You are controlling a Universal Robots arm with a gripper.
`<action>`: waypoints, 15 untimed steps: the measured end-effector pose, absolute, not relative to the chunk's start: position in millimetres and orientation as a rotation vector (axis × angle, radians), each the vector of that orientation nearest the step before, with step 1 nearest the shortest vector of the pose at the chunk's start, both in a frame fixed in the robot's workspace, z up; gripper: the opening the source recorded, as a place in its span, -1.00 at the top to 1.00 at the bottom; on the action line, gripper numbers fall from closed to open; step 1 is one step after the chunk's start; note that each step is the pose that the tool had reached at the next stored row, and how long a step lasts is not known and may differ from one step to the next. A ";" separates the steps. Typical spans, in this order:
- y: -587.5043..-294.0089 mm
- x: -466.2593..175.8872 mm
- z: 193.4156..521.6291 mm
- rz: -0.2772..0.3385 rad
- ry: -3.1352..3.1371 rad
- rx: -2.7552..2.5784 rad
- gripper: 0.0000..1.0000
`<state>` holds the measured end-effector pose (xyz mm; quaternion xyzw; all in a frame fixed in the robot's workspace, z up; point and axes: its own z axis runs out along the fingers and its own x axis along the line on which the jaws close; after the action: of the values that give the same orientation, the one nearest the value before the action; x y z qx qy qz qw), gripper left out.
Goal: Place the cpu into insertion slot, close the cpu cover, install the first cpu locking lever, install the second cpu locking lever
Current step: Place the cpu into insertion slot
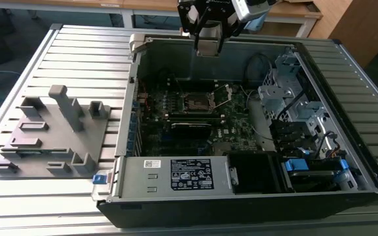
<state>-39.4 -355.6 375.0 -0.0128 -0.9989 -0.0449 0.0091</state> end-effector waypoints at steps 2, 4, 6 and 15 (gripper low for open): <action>-355.6 -39.4 374.7 -0.140 -3.120 -0.040 -0.08; -355.6 -39.4 374.3 -0.140 -3.120 -0.040 -0.08; -355.6 -39.4 374.1 -0.140 -3.120 -0.040 -0.08; -355.6 -39.4 368.6 -0.140 -3.120 -0.040 -0.08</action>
<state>-39.4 -355.6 368.6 -0.0128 -0.9989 -0.0448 0.0091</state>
